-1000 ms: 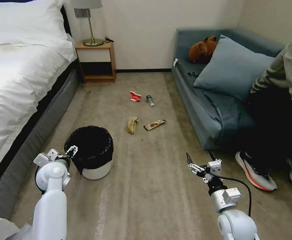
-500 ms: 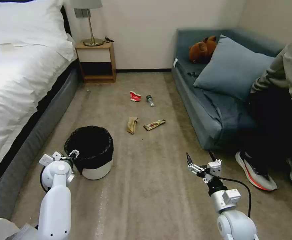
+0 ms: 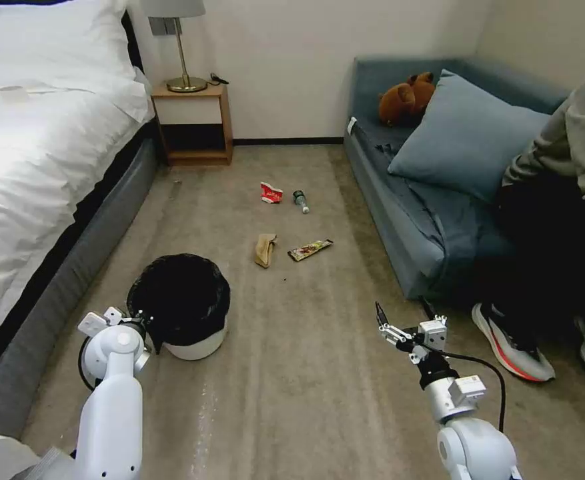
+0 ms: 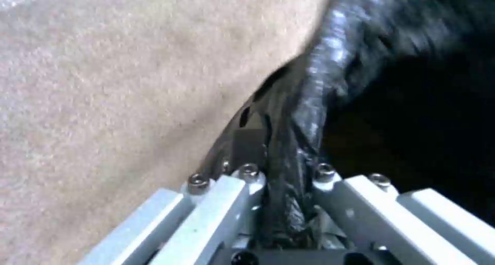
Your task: Pick up the trash bin, then pick up the garbage on the floor and place it into the trash bin.
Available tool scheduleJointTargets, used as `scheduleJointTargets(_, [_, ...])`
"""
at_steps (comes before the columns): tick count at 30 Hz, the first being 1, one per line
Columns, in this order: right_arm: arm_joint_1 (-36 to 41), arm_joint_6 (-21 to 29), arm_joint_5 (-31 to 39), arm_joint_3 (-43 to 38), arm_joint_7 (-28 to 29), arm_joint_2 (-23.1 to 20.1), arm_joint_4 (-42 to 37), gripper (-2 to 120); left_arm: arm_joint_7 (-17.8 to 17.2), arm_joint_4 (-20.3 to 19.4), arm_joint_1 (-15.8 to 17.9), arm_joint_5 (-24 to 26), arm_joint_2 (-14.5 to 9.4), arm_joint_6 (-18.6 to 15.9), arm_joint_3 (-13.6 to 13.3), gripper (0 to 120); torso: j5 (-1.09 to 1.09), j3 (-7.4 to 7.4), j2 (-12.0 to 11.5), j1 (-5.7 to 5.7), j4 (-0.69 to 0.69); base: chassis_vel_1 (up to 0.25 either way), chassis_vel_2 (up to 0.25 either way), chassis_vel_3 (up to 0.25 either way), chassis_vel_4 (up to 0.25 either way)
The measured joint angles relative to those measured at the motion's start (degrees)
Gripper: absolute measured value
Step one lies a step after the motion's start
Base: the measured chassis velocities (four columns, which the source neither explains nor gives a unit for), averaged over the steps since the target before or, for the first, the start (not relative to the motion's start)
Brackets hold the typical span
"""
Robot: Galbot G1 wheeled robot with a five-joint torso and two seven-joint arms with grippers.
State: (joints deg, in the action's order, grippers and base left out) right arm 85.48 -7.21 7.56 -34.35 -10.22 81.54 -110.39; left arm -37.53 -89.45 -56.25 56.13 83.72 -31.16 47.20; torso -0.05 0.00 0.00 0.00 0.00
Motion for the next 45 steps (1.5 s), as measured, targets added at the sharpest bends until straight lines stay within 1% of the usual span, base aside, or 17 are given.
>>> scheduleJointTargets(3, [0.0, -0.1, 0.2, 0.2, 0.1, 0.0, 0.1, 100, 0.2, -0.6, -0.3, 0.0, -0.2, 0.1, 0.2, 2, 0.08, -0.01, 0.0, 0.0, 0.0, 0.0, 0.0, 0.0, 0.0])
scheduleJointTargets(8, [0.0, -0.1, 0.1, 0.5, 0.8, -0.1, 0.1, 100, 0.2, -1.4, -1.2, -0.3, -0.3, -0.1, 0.2, 2, 0.02, 0.0, 0.0, 0.0, 0.0, 0.0, 0.0, 0.0, 0.0])
scheduleJointTargets(11, [-0.3, -0.2, 0.0, 0.6, 1.5, -0.1, 0.1, 100, 0.2, -3.6, -2.8, -1.3, -0.7, -0.9, 0.0, 2, 0.05, 0.0, 0.0, 0.0, -0.01, 0.0, 0.0, 0.0, 0.0])
scheduleJointTargets(13, [-1.0, -0.6, -0.4, 1.0, 2.9, 0.0, 0.1, 100, 0.3, -7.8, -5.8, -2.5, -1.6, -3.1, 0.0, 2, 0.03, 0.0, 0.0, -0.01, 0.0, 0.0, 0.0, 0.0, 0.0])
scheduleJointTargets(14, [-1.0, -0.6, -0.4, 1.0, 2.9, 0.0, 0.1, 100, 0.3, -7.8, -5.8, -2.5, -1.6, -3.1, 0.0, 2, 0.03, 0.0, 0.0, -0.01, 0.0, 0.0, 0.0, 0.0, 0.0])
scheduleJointTargets(16, [-1.5, -0.4, -0.6, 1.4, 4.7, 0.1, 0.1, 100, 2.1, -12.1, -9.0, -4.3, -2.8, -5.6, 0.4, 2, 0.04, -0.01, 0.0, -0.01, 0.0, 0.0, 0.0, 0.0, 0.0])
scheduleJointTargets(17, [-1.5, 0.7, -0.6, 1.9, 6.1, 0.1, -0.2, 100, 4.8, -15.0, -11.6, -7.5, -3.9, -6.8, 0.9, 2, 0.04, -0.01, 0.0, 0.0, 0.0, 0.0, 0.0, 0.0, 0.0])
scheduleJointTargets(21, [-1.7, 1.1, -0.6, 2.9, 7.8, 0.2, -0.3, 100, 7.9, -17.2, -14.0, -11.0, -4.9, -7.3, 1.7, 2, 0.05, -0.01, 0.0, -0.01, 0.01, 0.0, 0.0, 0.0, 0.0])
scheduleJointTargets(23, [-2.0, 0.7, -0.7, 3.9, 9.5, 0.5, 0.3, 100, 12.3, -20.8, -18.1, -15.3, -5.8, -8.0, 2.7, 2, 0.05, -0.01, 0.0, 0.0, 0.0, 0.0, 0.0, 0.0, 0.0])
scheduleJointTargets(24, [-2.0, 0.7, -0.7, 3.9, 9.5, 0.5, 0.3, 100, 12.3, -20.8, -18.1, -15.3, -5.8, -8.0, 2.7, 2, 0.05, -0.01, 0.0, 0.0, 0.0, 0.0, 0.0, 0.0, 0.0])
scheduleJointTargets(25, [-2.2, -0.5, -1.3, 4.3, 9.5, 0.6, 0.9, 100, 15.8, -23.1, -20.8, -19.5, -6.0, -8.1, 3.3, 2, 0.03, 0.0, 0.0, -0.01, 0.0, 0.0, 0.0, 0.0, 0.0])
scheduleJointTargets(26, [-2.2, -0.5, -1.3, 4.3, 9.5, 0.6, 0.9, 100, 15.8, -23.1, -20.8, -19.5, -6.0, -8.1, 3.3, 2, 0.03, 0.0, 0.0, -0.01, 0.0, 0.0, 0.0, 0.0, 0.0])
scheduleJointTargets(28, [-2.6, -2.1, -2.0, 4.5, 9.6, 0.9, 1.5, 100, 18.3, -25.0, -22.5, -22.8, -6.0, -8.2, 3.7, 2, 0.03, -0.01, 0.0, -0.01, 0.02, 0.0, 0.0, 0.0, 0.0])
scheduleJointTargets(31, [-3.2, -5.5, -3.1, 5.2, 10.3, 1.9, 2.4, 100, 22.8, -30.9, -24.7, -29.0, -5.4, -9.8, 4.2, 2, 0.04, -0.01, 0.0, -0.01, 0.01, 0.0, 0.0, 0.0, 0.0])
scheduleJointTargets(36, [-3.3, -6.7, -3.9, 5.2, 10.6, 2.2, 2.6, 100, 23.7, -34.1, -25.0, -30.1, -5.3, -10.8, 4.3, 2, 0.05, -0.01, 0.0, -0.01, 0.0, 0.0, 0.0, 0.0, 0.0])
scheduleJointTargets(39, [-3.3, -7.9, -4.0, 4.4, 10.6, 2.2, 2.6, 100, 23.7, -38.7, -26.0, -30.1, -4.9, -11.1, 4.7, 2, 0.05, -0.01, 0.0, -0.01, -0.01, 0.0, 0.0, 0.0, 0.0])
scheduleJointTargets(45, [-2.7, -9.7, -3.8, 3.0, 9.8, 2.5, 3.0, 100, 23.9, -40.8, -27.9, -30.8, -4.4, -11.2, 5.0, 2, 0.05, -0.01, 0.0, -0.01, 0.01, 0.0, 0.0, 0.0, 0.0])
